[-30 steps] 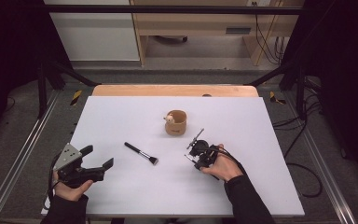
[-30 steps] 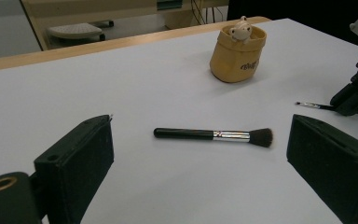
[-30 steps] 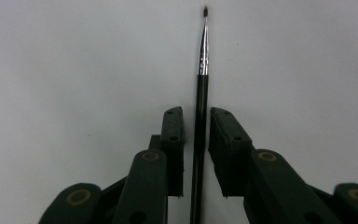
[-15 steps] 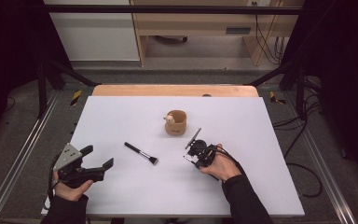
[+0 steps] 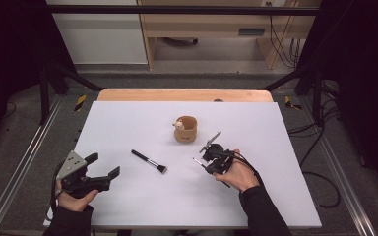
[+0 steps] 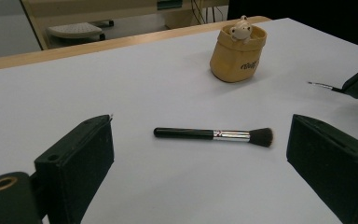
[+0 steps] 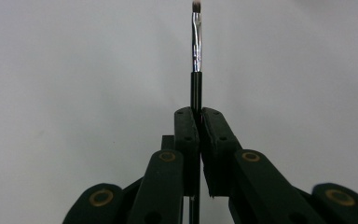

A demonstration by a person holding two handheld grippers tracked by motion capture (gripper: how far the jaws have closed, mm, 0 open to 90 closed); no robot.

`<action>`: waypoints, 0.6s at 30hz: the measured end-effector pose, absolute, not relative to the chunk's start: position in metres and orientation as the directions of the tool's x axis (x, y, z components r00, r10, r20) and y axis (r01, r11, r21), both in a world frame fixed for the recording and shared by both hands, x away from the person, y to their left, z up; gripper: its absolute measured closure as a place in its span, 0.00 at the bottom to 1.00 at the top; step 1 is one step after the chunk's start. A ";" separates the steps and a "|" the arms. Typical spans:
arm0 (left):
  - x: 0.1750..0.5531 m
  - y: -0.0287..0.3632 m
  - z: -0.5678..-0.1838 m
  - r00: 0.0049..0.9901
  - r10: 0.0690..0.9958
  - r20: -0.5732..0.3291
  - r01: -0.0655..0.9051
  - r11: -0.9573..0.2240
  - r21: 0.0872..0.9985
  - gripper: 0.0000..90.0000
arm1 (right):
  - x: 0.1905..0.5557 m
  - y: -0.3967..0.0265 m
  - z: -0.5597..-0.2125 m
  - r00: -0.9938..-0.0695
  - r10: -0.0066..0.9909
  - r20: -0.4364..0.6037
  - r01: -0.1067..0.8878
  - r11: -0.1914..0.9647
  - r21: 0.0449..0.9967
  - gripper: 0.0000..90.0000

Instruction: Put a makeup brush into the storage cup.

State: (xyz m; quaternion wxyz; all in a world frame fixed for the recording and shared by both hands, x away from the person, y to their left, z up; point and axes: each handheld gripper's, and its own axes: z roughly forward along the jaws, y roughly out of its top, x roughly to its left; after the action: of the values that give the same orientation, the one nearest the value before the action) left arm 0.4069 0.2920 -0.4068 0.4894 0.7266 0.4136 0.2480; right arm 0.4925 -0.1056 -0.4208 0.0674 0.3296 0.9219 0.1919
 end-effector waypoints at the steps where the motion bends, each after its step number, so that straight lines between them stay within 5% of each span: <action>1: 0.407 0.292 -0.407 0.535 0.844 -0.045 0.358 -0.179 0.916 0.07 | 0.491 -0.107 -0.418 -0.772 0.636 0.001 0.578 0.701 0.418 0.95; 18: 0.407 0.291 -0.407 0.534 0.844 -0.048 0.359 -0.175 0.917 0.07 | 0.476 -0.130 -0.382 -0.707 0.705 0.055 0.515 0.460 0.723 0.95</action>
State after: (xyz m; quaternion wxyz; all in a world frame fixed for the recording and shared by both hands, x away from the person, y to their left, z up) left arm 0.4069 0.2912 -0.4074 0.4907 0.7255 0.4145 0.2471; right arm 0.4761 -0.1298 -0.3818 0.1269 0.3610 0.8450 0.3735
